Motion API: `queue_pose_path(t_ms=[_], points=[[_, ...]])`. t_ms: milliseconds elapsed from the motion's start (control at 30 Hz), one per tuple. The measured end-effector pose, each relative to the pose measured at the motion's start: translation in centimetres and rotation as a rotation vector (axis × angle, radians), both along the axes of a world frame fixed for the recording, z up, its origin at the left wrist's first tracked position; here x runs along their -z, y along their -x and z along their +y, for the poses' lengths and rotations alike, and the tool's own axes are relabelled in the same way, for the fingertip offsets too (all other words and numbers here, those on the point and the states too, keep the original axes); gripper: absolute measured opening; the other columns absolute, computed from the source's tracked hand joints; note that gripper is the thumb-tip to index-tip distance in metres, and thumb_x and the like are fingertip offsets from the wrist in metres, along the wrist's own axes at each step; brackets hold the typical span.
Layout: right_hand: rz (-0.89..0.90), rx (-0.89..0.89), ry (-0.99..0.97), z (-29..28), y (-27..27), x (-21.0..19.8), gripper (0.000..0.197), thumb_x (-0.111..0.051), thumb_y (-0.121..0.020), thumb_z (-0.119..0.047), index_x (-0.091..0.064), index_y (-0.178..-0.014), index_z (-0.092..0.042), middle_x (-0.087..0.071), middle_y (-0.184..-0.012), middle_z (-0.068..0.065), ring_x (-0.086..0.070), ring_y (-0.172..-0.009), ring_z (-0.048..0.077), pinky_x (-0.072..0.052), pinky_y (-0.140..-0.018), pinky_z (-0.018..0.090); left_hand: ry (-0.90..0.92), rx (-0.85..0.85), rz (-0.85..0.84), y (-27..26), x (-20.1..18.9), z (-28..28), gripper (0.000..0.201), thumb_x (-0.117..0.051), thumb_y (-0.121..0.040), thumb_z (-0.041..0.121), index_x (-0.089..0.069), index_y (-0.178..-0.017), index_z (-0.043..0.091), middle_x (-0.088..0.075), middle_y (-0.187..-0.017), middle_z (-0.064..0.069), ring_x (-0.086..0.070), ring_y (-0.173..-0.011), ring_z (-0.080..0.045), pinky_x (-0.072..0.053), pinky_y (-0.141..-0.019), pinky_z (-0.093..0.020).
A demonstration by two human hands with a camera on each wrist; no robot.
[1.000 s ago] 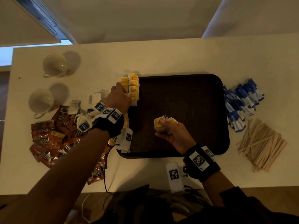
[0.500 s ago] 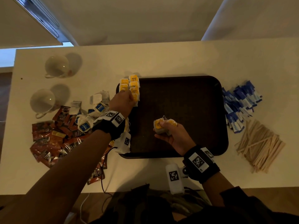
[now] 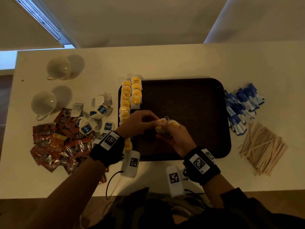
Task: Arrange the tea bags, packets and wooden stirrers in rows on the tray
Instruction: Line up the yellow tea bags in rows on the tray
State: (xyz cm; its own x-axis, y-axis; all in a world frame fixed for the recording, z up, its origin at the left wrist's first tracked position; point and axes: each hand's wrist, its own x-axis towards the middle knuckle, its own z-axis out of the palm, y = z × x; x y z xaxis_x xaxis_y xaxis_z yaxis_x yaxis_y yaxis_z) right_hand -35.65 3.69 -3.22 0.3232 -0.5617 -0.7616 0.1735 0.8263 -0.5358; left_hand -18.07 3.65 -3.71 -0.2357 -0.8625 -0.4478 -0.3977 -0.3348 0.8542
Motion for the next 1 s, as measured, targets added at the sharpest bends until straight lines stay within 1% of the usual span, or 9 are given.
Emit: queue_pose_path(t_ms=[100,267,433,500,567,633,733,833,1000], points=[[-0.004,-0.014,-0.016,0.2,0.0,-0.1,0.029,-0.057,-0.091,-0.016,-0.057,-0.119,-0.007,-0.062,-0.110,0.008,-0.061,-0.102,0.020,-0.057,-0.080,0.032,0.026,-0.083,0.044,0.1,0.7,1.0,0.021,-0.065,-0.086,0.023,-0.064,-0.102,0.011,-0.065,-0.098,-0.001,-0.062,-0.076,-0.005,-0.048,-0.053,-0.017],[-0.023,-0.033,-0.050,0.4,-0.3,-0.1,0.034,-0.052,-0.094,-0.020,-0.052,-0.126,-0.008,-0.057,-0.121,0.012,-0.058,-0.110,0.025,-0.056,-0.082,0.034,0.094,-0.176,-0.001,0.0,1.0,1.4,0.009,-0.064,-0.086,0.017,-0.061,-0.094,0.012,-0.062,-0.090,0.003,-0.059,-0.073,-0.001,-0.048,-0.054,-0.014],[0.013,0.047,-0.115,0.4,0.0,0.0,0.019,-0.051,-0.095,-0.019,-0.057,-0.112,-0.013,-0.063,-0.103,0.010,-0.063,-0.094,0.021,-0.055,-0.082,0.035,0.164,-0.273,-0.192,-2.4,1.7,0.9,0.008,-0.068,-0.083,0.014,-0.062,-0.088,0.018,-0.062,-0.085,0.013,-0.057,-0.076,0.005,-0.042,-0.067,-0.006],[0.020,0.098,-0.148,0.3,0.1,0.1,0.014,-0.050,-0.095,-0.018,-0.055,-0.107,-0.013,-0.062,-0.101,0.012,-0.064,-0.093,0.023,-0.054,-0.082,0.037,0.175,-0.264,-0.268,-3.6,2.1,0.4,0.009,-0.069,-0.082,0.015,-0.061,-0.085,0.020,-0.062,-0.082,0.013,-0.056,-0.073,0.003,-0.039,-0.066,-0.008],[-0.004,0.148,-0.181,0.2,0.2,0.0,0.009,-0.047,-0.095,-0.016,-0.052,-0.102,-0.013,-0.063,-0.098,0.014,-0.064,-0.090,0.024,-0.054,-0.082,0.038,0.153,-0.239,-0.386,-4.4,2.6,-0.2,0.008,-0.068,-0.083,0.020,-0.061,-0.084,0.022,-0.061,-0.082,0.010,-0.055,-0.071,-0.002,-0.039,-0.063,-0.016],[-0.043,0.181,-0.197,0.2,0.2,-0.1,0.009,-0.044,-0.095,-0.015,-0.051,-0.095,-0.011,-0.064,-0.094,0.015,-0.065,-0.087,0.025,-0.054,-0.082,0.038,0.125,-0.191,-0.477,-4.9,3.0,-1.0,0.007,-0.067,-0.085,0.022,-0.062,-0.088,0.019,-0.060,-0.084,0.008,-0.054,-0.073,-0.008,-0.038,-0.061,-0.020],[-0.067,0.186,-0.195,0.1,0.3,-0.2,0.012,-0.040,-0.094,-0.012,-0.051,-0.090,-0.009,-0.065,-0.092,0.016,-0.066,-0.087,0.026,-0.055,-0.080,0.038,0.091,-0.083,-0.476,-5.2,3.1,-2.1,0.009,-0.066,-0.085,0.020,-0.063,-0.091,0.015,-0.060,-0.089,0.005,-0.056,-0.080,-0.013,-0.043,-0.070,-0.026],[-0.056,0.151,-0.198,0.0,0.4,-0.3,0.011,-0.040,-0.094,-0.011,-0.051,-0.091,-0.009,-0.064,-0.095,0.016,-0.064,-0.092,0.027,-0.054,-0.082,0.038,0.070,-0.039,-0.537,-5.4,3.3,-3.0,0.011,-0.066,-0.085,0.023,-0.063,-0.092,0.015,-0.061,-0.092,0.003,-0.055,-0.083,-0.013,-0.039,-0.072,-0.027],[-0.007,0.068,-0.158,0.0,0.5,0.0,0.012,-0.045,-0.094,-0.011,-0.051,-0.105,-0.011,-0.062,-0.101,0.013,-0.063,-0.096,0.024,-0.053,-0.086,0.038,0.096,-0.116,-0.618,-5.8,3.6,-4.1,0.013,-0.063,-0.086,0.017,-0.063,-0.096,0.010,-0.058,-0.099,-0.007,-0.053,-0.087,-0.018,-0.038,-0.074,-0.028]])
